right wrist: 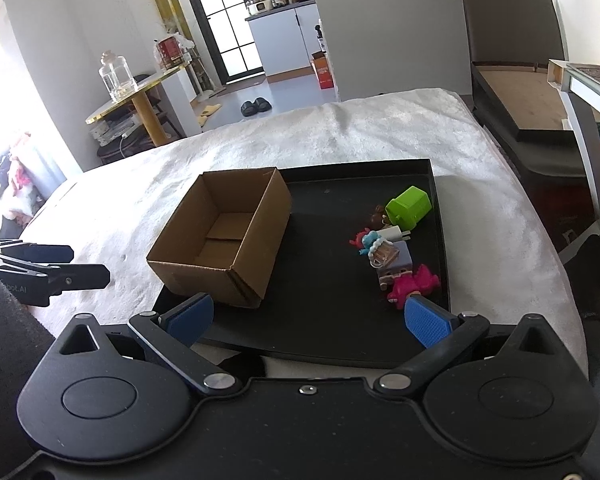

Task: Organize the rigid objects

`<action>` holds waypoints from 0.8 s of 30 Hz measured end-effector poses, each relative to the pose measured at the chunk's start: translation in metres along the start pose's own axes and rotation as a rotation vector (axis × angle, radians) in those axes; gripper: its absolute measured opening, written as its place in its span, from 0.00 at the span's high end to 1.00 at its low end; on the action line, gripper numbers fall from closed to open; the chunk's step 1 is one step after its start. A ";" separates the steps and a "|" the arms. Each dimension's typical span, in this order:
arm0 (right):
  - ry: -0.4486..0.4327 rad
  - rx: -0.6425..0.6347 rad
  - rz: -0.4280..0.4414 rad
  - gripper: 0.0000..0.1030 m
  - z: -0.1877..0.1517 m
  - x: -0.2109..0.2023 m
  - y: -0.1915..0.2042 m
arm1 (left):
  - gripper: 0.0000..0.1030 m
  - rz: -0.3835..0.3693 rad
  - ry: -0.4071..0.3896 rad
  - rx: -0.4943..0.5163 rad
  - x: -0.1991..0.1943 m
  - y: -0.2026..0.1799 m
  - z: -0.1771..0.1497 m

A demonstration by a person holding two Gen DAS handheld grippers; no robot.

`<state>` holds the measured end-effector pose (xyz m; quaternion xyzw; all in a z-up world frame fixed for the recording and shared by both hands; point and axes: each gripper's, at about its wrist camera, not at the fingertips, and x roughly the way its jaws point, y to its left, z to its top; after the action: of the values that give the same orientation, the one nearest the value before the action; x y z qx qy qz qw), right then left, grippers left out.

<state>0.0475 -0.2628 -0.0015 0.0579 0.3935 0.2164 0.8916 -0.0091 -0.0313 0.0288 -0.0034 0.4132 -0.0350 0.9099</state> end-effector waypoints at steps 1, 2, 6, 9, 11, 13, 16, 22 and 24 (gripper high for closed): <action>0.000 0.001 0.001 0.00 0.000 0.000 0.000 | 0.03 -0.001 0.000 0.000 0.000 0.000 0.000; -0.002 -0.002 0.001 0.00 -0.001 0.000 0.001 | 0.03 -0.002 0.000 0.000 0.000 0.000 0.000; -0.001 -0.003 0.001 0.00 0.000 0.000 0.001 | 0.03 -0.001 0.001 0.001 -0.001 0.001 -0.001; 0.000 -0.002 0.004 0.00 -0.001 -0.001 0.001 | 0.03 0.001 -0.001 0.000 -0.001 0.002 -0.001; 0.000 -0.003 0.006 0.00 -0.001 -0.001 0.001 | 0.03 0.001 0.000 0.002 -0.001 0.002 -0.001; 0.000 -0.004 0.010 0.00 0.000 -0.001 0.002 | 0.03 0.004 0.001 -0.002 0.000 0.003 -0.001; 0.000 -0.008 0.012 0.00 -0.001 0.001 0.003 | 0.03 0.008 0.005 -0.016 0.002 0.008 -0.002; 0.002 0.007 0.005 0.00 -0.002 0.009 -0.001 | 0.03 0.015 0.015 -0.034 0.011 0.017 -0.004; 0.005 0.005 -0.001 0.00 -0.002 0.012 -0.002 | 0.03 0.030 0.027 -0.036 0.017 0.021 -0.004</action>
<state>0.0544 -0.2593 -0.0116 0.0594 0.3962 0.2153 0.8906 0.0003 -0.0118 0.0124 -0.0133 0.4261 -0.0138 0.9045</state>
